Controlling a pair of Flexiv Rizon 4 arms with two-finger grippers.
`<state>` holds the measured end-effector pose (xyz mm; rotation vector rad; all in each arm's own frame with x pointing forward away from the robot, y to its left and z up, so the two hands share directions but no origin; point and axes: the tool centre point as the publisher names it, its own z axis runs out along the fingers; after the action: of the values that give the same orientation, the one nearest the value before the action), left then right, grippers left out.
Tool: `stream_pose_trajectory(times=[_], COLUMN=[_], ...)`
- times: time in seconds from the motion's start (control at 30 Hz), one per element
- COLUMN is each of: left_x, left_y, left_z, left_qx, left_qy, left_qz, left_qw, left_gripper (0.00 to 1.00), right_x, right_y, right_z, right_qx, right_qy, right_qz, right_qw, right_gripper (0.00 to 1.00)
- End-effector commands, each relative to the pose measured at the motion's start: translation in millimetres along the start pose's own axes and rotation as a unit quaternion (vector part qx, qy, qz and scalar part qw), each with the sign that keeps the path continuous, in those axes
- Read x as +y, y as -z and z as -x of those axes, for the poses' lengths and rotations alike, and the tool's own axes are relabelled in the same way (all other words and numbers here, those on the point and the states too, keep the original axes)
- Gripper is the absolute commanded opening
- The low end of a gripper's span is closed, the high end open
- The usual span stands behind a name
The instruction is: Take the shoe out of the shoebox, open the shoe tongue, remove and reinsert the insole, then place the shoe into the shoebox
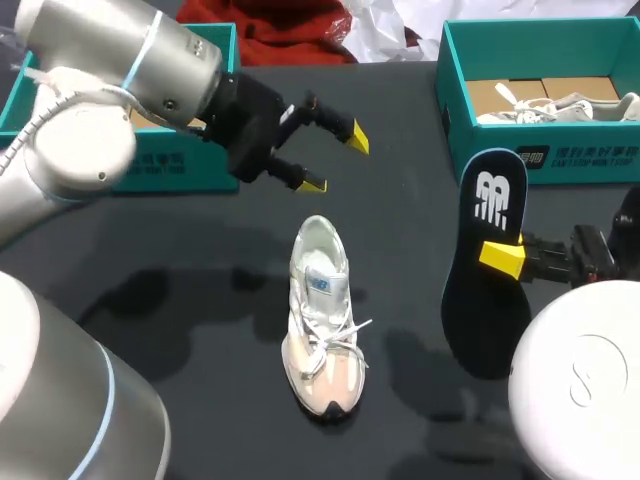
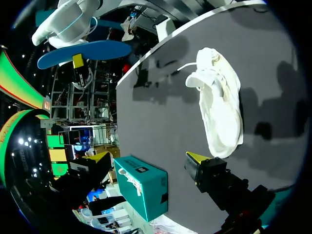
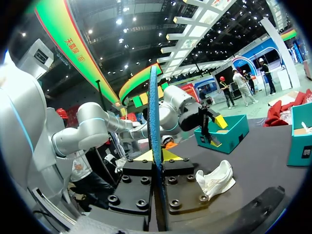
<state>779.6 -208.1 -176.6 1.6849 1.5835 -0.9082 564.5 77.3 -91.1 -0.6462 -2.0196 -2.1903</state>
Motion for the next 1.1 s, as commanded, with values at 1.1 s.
stream_pose_trajectory(times=[1.1], left_x=[4], left_y=[25], left_z=[26.6], left_qx=[-0.22], left_qy=[-0.017], left_qz=[0.058], left_qw=[0.974], left_gripper=[1.0], right_x=[2.5], right_y=[-1], right_z=[1.8], right_qx=[-0.007], right_qy=[-0.009], right_qz=[-0.004], right_qw=[1.0], right_gripper=[0.0])
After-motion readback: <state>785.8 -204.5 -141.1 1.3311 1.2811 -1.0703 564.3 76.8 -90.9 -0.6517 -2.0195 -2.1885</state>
